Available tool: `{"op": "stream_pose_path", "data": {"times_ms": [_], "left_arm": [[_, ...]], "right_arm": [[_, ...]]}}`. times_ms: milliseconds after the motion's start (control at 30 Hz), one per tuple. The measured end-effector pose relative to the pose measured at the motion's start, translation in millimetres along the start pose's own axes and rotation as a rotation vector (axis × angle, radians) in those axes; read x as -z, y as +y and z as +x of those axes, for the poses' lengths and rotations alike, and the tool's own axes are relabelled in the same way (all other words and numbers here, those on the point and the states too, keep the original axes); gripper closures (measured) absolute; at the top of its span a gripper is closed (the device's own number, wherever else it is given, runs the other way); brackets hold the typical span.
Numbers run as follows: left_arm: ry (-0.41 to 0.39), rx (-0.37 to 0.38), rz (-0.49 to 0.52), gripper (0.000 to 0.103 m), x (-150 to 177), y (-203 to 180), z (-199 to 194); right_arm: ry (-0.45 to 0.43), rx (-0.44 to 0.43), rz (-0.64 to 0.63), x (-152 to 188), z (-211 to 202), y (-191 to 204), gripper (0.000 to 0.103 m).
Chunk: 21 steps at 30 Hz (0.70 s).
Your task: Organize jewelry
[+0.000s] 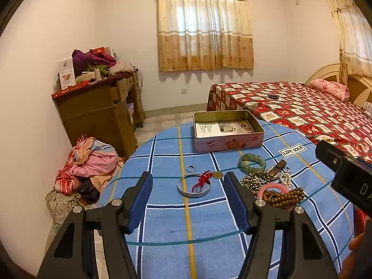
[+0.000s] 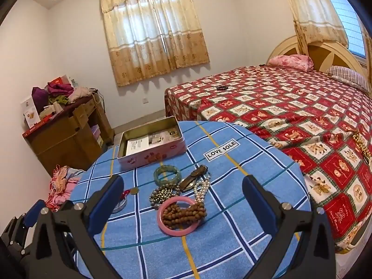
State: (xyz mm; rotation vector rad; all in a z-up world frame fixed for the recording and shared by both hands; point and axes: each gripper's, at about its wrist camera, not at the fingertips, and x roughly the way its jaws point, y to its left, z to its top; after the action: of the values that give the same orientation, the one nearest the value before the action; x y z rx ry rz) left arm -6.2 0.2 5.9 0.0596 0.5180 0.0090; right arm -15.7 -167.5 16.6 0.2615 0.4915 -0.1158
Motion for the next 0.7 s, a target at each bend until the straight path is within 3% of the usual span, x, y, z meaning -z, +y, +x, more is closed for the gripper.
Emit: {"op": "stream_pose_path", "data": {"times_ms": [167, 433, 700], "left_arm": [[0.017, 0.048, -0.054, 0.039, -1.8, 4.0, -1.9], [-0.005, 0.006, -0.008, 0.039, -4.2, -3.3, -6.7], [0.023, -0.030, -0.003, 0.039, -2.8, -2.7, -1.9]], "right_arm": [[-0.008, 0.003, 0.000, 1.0, -1.6, -1.2, 0.000], [0.003, 0.036, -0.014, 3.7, 2.6, -0.7, 0.000], [0.023, 0.063, -0.043, 5.4, 5.3, 1.8, 0.000]]}}
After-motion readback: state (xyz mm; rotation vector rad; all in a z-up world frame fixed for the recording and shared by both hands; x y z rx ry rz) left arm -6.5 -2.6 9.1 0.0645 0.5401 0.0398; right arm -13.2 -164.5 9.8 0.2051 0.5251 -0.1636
